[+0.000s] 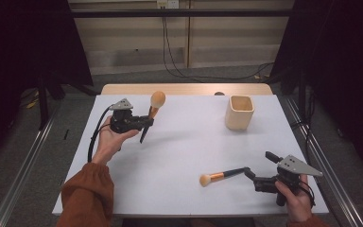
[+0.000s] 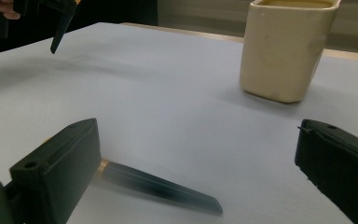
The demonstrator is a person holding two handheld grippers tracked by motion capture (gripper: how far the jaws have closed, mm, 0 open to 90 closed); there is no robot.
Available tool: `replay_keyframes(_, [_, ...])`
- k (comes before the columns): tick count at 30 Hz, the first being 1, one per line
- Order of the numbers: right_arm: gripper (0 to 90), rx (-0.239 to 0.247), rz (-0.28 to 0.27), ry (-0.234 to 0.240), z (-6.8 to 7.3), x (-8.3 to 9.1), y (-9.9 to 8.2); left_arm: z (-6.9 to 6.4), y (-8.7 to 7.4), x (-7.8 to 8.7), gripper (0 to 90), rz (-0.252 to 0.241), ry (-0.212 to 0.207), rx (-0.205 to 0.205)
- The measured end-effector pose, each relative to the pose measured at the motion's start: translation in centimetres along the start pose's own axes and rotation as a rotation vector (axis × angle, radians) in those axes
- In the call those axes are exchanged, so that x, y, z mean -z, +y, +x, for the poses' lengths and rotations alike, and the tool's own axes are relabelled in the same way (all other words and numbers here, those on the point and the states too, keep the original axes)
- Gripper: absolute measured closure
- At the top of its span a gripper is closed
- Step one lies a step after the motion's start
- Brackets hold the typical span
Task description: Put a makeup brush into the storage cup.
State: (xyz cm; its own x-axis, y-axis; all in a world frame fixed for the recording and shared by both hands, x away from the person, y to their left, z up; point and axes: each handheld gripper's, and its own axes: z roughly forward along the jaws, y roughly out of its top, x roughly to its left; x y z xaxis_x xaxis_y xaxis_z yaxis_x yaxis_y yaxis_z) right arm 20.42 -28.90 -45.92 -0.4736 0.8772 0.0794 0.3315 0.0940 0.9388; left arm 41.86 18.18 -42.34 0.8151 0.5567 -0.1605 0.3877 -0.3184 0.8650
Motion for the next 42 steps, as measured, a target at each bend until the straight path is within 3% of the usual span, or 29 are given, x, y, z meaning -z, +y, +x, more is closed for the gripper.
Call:
replay_keyframes(3, [0.0,0.000,0.002,0.001,0.0,0.0,0.0,-1.2,-0.1,0.2,74.4,-0.043,-0.013,-0.005])
replay_keyframes(10, [0.0,0.018,-0.008,0.010,0.1,0.0,0.0,-2.6,-0.6,0.4,74.4,-0.094,-0.032,-0.001])
replay_keyframes(14, [0.0,0.021,-0.009,0.021,0.3,0.0,0.0,-3.3,-1.1,0.5,74.4,-0.097,-0.036,-0.010])
replay_keyframes(21, [0.0,0.019,-0.024,0.028,0.3,0.1,0.2,-4.7,-1.7,0.7,74.3,-0.153,-0.093,-0.004])
replay_keyframes(33, [0.0,-0.011,-0.046,0.053,0.6,0.2,0.4,-6.9,-2.5,1.0,74.4,-0.145,-0.111,-0.026])
replay_keyframes(42, [0.0,0.029,-0.059,0.099,1.6,-0.6,1.4,-8.7,-2.8,0.7,74.3,-0.144,-0.127,-0.041])
